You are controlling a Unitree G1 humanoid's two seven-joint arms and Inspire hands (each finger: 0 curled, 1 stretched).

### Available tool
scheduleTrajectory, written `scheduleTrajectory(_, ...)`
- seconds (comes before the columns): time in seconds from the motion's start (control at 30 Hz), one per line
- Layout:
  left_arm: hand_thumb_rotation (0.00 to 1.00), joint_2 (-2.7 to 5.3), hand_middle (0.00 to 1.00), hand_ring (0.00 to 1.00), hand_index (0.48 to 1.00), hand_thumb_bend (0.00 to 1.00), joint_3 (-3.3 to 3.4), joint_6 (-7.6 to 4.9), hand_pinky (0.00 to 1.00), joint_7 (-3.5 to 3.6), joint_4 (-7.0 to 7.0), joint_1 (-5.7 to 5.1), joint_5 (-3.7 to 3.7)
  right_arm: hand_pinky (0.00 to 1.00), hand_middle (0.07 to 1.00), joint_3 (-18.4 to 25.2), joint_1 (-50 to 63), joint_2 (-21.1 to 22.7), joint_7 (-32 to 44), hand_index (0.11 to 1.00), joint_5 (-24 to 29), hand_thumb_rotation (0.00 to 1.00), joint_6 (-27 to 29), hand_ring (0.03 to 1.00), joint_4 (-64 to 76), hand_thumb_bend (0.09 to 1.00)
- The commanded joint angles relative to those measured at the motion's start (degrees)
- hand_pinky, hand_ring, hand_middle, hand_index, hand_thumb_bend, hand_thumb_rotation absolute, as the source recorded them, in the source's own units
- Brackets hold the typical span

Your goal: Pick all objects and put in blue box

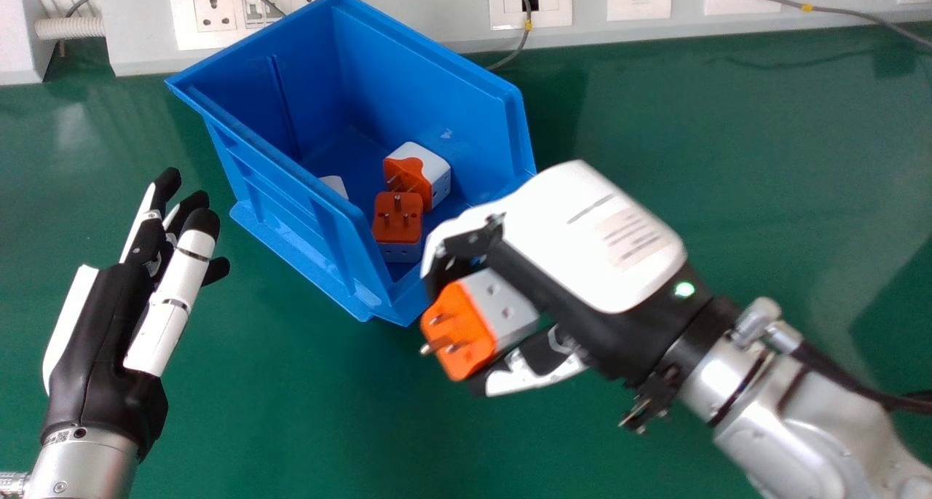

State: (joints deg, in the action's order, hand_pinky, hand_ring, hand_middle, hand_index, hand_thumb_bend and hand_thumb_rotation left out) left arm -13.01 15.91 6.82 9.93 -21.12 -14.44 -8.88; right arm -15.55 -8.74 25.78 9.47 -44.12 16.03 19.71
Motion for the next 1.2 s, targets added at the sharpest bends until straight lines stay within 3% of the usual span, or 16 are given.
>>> scheduleTrajectory(0.0,0.8,-0.69,0.96,0.94,0.982,0.38,0.17,-1.42,0.86,0.12,-0.74,0.32,0.56,0.35,0.51,2.1,-1.7,-0.1,-3.1,0.491,0.1,0.0,1.0,0.417,-0.7,0.498)
scheduleTrajectory(0.43,0.8,-0.45,0.96,0.94,0.981,0.37,-0.04,-1.68,0.86,0.03,-1.3,-0.3,0.65,0.35,0.518,3.3,-16.1,-0.8,-7.5,0.49,-3.9,0.0,-1.4,0.422,-13.6,0.497)
scheduleTrajectory(0.83,0.8,-0.23,0.96,0.94,0.981,0.37,-0.18,-2.05,0.86,0.07,-2.09,-1.45,0.46,0.34,0.522,-2.0,-31.2,-7.9,-13.0,0.517,-5.3,0.0,-4.4,0.421,-33.6,0.493)
scheduleTrajectory(1.03,0.8,0.0,0.96,0.94,0.981,0.37,-0.26,-2.24,0.86,0.18,-2.54,-2.18,0.02,0.34,0.52,-6.4,-40.4,-11.4,-19.9,0.51,-7.6,0.0,-4.0,0.429,-47.8,0.494)
scheduleTrajectory(1.17,0.8,0.32,0.96,0.94,0.981,0.37,-0.43,-1.94,0.86,0.19,-3.58,-2.94,-0.26,0.34,0.521,-9.0,-45.5,-14.3,-22.8,0.505,-7.7,0.0,-3.6,0.432,-56.3,0.494)
